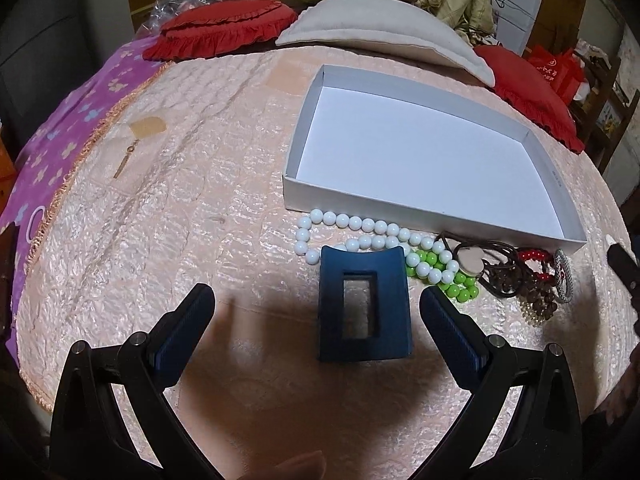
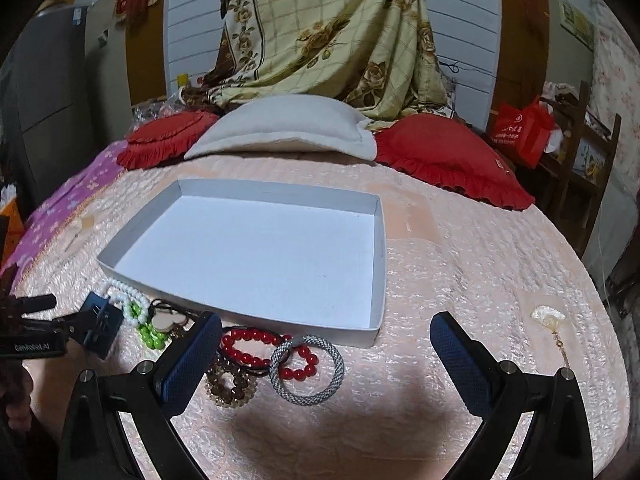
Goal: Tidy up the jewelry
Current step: 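Move both tools toward the jewelry lying beside the white tray, then grasp the blue claw clip with the left tool while the right tool grasps the grey braided bangle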
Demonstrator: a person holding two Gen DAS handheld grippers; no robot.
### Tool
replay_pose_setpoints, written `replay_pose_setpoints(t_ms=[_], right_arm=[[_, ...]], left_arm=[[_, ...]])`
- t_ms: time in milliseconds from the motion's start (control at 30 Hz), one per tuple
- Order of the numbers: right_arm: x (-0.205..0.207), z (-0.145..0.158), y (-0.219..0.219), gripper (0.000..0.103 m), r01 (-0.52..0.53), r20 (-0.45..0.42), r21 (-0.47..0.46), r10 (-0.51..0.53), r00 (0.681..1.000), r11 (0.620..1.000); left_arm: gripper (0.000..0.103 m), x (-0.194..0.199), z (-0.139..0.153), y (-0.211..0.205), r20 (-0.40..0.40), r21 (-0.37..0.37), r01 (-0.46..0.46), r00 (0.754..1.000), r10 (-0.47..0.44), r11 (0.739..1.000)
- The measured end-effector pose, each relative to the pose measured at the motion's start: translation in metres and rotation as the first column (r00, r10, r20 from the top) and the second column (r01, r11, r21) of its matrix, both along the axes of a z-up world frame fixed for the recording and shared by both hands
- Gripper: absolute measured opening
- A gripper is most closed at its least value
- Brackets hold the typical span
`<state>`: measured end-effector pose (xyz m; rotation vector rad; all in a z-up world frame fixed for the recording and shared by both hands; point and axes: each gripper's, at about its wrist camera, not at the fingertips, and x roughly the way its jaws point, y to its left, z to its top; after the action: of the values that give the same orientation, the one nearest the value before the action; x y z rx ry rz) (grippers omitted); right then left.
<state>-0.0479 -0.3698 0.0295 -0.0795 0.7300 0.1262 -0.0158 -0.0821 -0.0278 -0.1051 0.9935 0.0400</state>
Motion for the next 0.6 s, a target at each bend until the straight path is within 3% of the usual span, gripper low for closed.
replay_pose_setpoints(t_ms=[133, 600], right_arm=[[0.0029, -0.0099, 0.0035, 0.103, 0.006, -0.031, -0.042, -0.008, 0.999, 0.999], [0.0022, -0.0089, -0.0009, 0.103, 0.013, -0.019, -0.032, -0.014, 1.0, 0.999]], left_arm=[[0.102, -0.0003, -0.0009, 0.0004, -0.002, 0.002, -0.003, 1.0, 0.003, 1.0], [0.102, 0.0016, -0.006, 0.0, -0.014, 0.011, -0.004, 1.0, 0.004, 1.0]])
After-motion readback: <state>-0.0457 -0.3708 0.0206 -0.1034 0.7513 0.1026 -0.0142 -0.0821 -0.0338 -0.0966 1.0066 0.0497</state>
